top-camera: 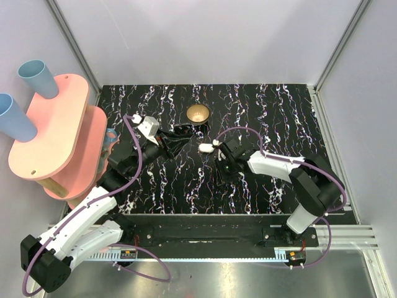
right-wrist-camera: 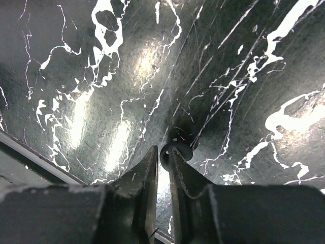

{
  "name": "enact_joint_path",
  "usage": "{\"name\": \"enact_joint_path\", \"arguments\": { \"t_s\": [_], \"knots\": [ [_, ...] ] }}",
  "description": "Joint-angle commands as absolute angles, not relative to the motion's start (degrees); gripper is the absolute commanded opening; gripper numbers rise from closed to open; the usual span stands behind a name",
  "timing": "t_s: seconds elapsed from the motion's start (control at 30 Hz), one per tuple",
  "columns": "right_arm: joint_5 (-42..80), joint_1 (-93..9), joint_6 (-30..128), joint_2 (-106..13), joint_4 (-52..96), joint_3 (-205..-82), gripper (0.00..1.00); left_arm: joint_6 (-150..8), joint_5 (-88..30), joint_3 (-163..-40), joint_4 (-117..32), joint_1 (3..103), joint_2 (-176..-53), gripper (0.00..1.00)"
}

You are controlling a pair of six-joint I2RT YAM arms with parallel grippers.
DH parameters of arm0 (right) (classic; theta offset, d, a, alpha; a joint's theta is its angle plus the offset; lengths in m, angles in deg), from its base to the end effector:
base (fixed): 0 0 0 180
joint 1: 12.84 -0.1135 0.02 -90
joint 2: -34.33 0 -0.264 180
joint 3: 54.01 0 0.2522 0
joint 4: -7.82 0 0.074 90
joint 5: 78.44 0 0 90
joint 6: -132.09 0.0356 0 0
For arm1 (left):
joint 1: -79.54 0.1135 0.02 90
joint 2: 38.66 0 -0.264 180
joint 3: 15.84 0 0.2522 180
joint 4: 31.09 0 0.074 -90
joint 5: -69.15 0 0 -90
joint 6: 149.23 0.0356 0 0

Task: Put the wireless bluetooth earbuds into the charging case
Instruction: Pick up the left earbud from the center of the board.

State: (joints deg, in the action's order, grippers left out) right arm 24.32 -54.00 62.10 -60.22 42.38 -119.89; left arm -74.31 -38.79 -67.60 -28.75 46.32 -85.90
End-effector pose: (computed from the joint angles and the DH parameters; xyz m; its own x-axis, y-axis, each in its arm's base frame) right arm 0.2291 0.2107 0.1586 -0.8769 -0.3233 -0.3557 -0.4435 0.8295 0.3394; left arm 0.1607 -0.1183 0.3401 -0.1057 -0.2267 -0.9682 0.7763 0.5897 -0.2228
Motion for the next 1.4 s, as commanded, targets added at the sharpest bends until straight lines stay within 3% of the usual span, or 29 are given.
{"name": "enact_joint_path", "arguments": {
  "t_s": [0.0, 0.8, 1.37],
  "knots": [
    [21.9, -54.3, 62.4, -57.9, 44.3, -119.1, 0.21, -74.9, -37.7, -67.6, -26.4, 46.6, -84.9, 0.01],
    [19.8, -54.2, 63.7, -55.2, 46.6, -117.9, 0.2, -75.3, -38.1, -67.3, -26.0, 46.7, -84.7, 0.01],
    [18.5, -54.3, 63.6, -54.9, 47.8, -118.4, 0.26, -75.7, -38.5, -67.3, -25.4, 46.7, -85.4, 0.02]
  ]
}}
